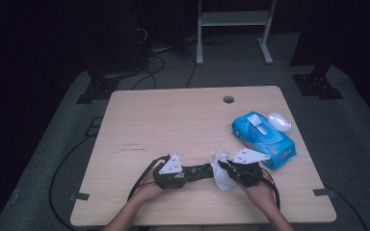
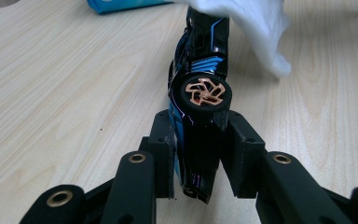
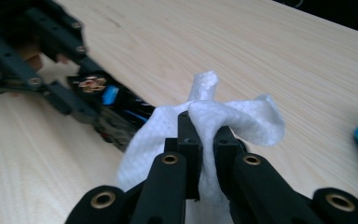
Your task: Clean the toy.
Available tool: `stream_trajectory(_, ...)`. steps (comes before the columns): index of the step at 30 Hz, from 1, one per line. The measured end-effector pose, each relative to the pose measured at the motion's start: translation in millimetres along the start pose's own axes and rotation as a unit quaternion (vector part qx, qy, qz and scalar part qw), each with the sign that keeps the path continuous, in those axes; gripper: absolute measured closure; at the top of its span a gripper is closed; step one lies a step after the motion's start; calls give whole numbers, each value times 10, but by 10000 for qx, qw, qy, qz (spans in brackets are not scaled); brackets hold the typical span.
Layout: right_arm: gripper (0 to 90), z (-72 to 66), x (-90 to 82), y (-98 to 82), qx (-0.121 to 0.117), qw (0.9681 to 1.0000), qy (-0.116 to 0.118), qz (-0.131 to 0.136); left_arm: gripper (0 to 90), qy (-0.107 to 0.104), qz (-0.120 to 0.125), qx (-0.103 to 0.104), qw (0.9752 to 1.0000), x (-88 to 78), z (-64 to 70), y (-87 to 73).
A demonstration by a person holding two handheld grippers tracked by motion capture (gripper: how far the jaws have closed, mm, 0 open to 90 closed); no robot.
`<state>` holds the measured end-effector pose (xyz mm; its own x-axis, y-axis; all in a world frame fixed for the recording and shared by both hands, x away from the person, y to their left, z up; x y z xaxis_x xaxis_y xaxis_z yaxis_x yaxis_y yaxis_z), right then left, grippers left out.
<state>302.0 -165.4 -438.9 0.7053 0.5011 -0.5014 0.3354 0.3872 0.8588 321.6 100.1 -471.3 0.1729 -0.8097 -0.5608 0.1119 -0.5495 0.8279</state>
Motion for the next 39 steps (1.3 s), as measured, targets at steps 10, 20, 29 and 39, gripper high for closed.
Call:
stream_trajectory(10, 856, -364, 177, 152, -265, 9988, 407, 99, 672, -30, -61, 47, 10000, -24, 2, 0)
stream_trajectory(20, 856, 29, 14, -12, 86, 9999, -124, 5, 673, -14, -129, 43, 9999, -110, -23, -32)
stream_trajectory(29, 856, 170, -152, -51, 354, 9992, -171, 60, 522, -9, -141, -53, 9999, -153, -51, 116)
stream_trajectory(39, 855, 244, -245, -102, 468, 9988, -99, 82, 471, -149, -712, 102, 9973, 105, -122, 458)
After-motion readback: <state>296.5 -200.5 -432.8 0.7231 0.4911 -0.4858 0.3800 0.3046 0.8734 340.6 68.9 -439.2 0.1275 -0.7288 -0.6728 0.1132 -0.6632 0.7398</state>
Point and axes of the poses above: each handheld gripper's, and its own axes: x roughly forward along the jaws, y roughly out of its top, z roughly to its right, the point moved 1 cm from there along x, roughly forward along the jaws, and after that the axes turned 8 degrees about -y, right-handed, at the moved point
